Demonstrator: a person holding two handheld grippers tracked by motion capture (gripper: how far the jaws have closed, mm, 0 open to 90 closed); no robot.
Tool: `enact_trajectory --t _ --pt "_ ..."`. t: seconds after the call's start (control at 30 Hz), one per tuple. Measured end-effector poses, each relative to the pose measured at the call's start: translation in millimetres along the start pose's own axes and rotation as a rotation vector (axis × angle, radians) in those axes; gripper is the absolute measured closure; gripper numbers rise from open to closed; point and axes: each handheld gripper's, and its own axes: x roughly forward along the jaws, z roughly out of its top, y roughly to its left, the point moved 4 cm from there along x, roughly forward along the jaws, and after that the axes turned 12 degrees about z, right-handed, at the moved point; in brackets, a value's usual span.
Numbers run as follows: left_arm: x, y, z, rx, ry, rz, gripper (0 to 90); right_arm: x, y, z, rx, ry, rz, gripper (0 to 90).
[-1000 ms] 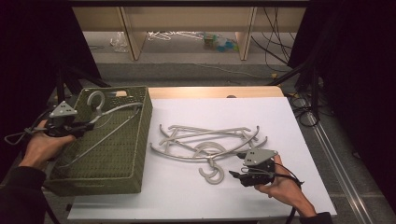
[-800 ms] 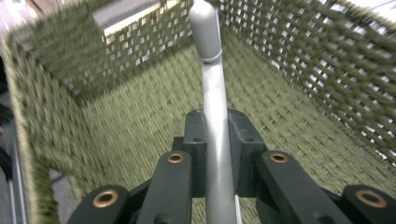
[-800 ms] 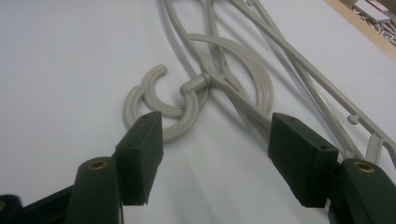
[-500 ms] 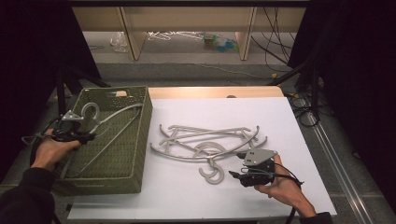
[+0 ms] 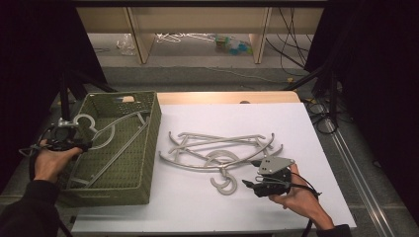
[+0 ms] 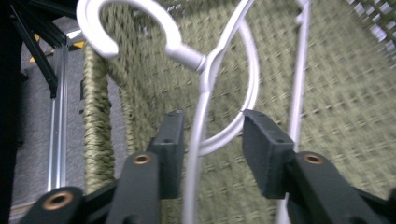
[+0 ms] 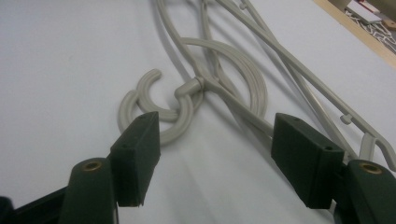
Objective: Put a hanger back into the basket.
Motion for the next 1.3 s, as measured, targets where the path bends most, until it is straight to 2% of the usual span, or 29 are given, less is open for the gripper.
enact_trajectory --t 0.07,0.1,0.2,0.23,0.33,0.37,0.43,0.47,0.53,0.63,0.67,0.73,0.83,0.9,0.93,0.97,1.03,1.17,1.3 --pt "-7.0 -4.0 2.3 -0.011 -0.041 -0.004 52.2 0.1 0.0 -0.3 0.002 -0.002 0.002 33.6" --pt "-14.3 -7.7 4.1 -0.031 -0.076 -0.010 48.5 0.2 -0.1 -0.3 0.007 -0.003 0.000 33.5" --pt "-35.8 -19.3 7.5 -0.075 -0.175 -0.051 42.5 0.5 -1.1 -0.7 0.010 -0.013 -0.008 32.9" --pt "-43.0 -24.2 7.9 -0.060 -0.194 -0.065 40.7 0.2 -0.8 -0.9 0.018 -0.017 -0.011 32.4" --pt "-63.9 -43.7 8.2 -0.062 -0.258 -0.132 34.1 0.1 -2.0 -0.3 0.031 -0.034 -0.015 30.8" --pt "-71.0 -50.8 7.8 -0.062 -0.279 -0.166 31.4 0.1 -3.3 -0.1 0.022 -0.040 -0.023 30.4" --pt "-83.7 -67.1 7.1 -0.097 -0.325 -0.265 29.4 -0.6 -3.4 0.2 0.041 -0.054 -0.016 29.7" --pt "-89.7 -75.2 7.0 -0.099 -0.352 -0.306 28.0 -0.5 -4.2 0.3 0.039 -0.064 -0.019 28.9" --pt "-99.2 -91.8 6.2 -0.084 -0.388 -0.367 26.6 -0.6 -4.5 -0.6 0.045 -0.070 -0.017 25.5" --pt "-107.4 -115.3 5.2 -0.043 -0.417 -0.400 18.8 -2.2 -5.4 -1.4 0.055 -0.080 -0.025 22.9" --pt "-111.7 -125.2 5.0 -0.021 -0.435 -0.419 19.1 -2.1 -5.4 -1.1 0.053 -0.088 -0.026 22.6" --pt "-117.4 -143.9 3.7 -0.010 -0.473 -0.475 19.1 -3.5 -5.4 0.2 0.057 -0.106 -0.033 21.5" --pt "-121.6 -166.6 -1.2 0.013 -0.500 -0.521 19.1 -4.7 -6.1 2.2 0.078 -0.143 -0.050 20.3" --pt "-124.7 -183.8 -6.1 0.034 -0.504 -0.561 19.0 -6.5 -6.5 2.3 0.084 -0.148 -0.054 20.3" --pt "-125.5 -188.1 -7.1 0.055 -0.515 -0.569 18.9 -6.8 -6.7 2.2 0.091 -0.150 -0.056 20.0" --pt "-126.9 -194.6 -9.2 0.046 -0.515 -0.575 18.8 -7.0 -6.9 2.0 0.093 -0.150 -0.059 19.7" --pt "-127.2 -205.3 -13.5 0.087 -0.538 -0.573 18.6 -6.8 -6.5 1.5 0.098 -0.146 -0.059 19.7" --pt "-125.8 -217.1 -22.9 0.106 -0.544 -0.598 18.4 -4.7 -6.6 2.1 0.089 -0.148 -0.061 19.7" --pt "-124.3 -225.1 -29.6 0.080 -0.547 -0.612 18.3 -4.3 -5.0 2.3 0.084 -0.140 -0.055 20.1"
